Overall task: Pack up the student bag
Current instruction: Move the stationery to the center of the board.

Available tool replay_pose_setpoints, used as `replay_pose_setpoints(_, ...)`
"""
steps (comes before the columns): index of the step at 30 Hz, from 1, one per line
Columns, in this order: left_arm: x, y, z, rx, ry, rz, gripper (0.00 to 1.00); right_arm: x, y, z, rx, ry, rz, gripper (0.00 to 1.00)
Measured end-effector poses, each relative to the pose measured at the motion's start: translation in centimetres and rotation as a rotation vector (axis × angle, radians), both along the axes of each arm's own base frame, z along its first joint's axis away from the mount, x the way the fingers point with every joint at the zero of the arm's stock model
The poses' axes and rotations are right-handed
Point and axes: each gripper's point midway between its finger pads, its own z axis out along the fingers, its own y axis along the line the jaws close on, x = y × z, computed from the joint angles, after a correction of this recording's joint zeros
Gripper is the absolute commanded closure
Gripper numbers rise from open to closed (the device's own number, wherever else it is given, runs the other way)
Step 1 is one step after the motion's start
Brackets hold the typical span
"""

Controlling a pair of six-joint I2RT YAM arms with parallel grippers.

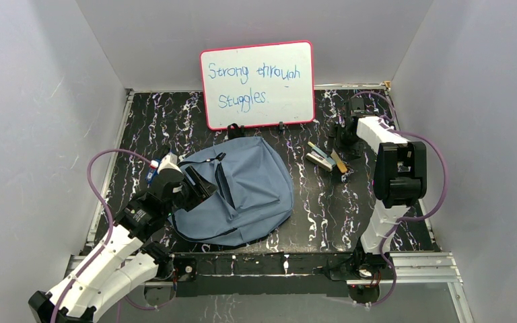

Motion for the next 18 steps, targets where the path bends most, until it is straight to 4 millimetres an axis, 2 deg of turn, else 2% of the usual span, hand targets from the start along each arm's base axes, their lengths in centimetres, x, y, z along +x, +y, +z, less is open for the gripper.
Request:
replay_pose_setpoints(10,-0.3,0.1,-0.7,-0.014,0.011,0.009,0.44,-0.2,0.8,-0.3,0.022,0.013,0.023,0.20)
replay_pose_setpoints(18,-0.3,0.0,-0.6,-0.023,0.014,0.014,0.44,-1.5,3.2,-1.0,-0.011,0.036,0.102,0.20)
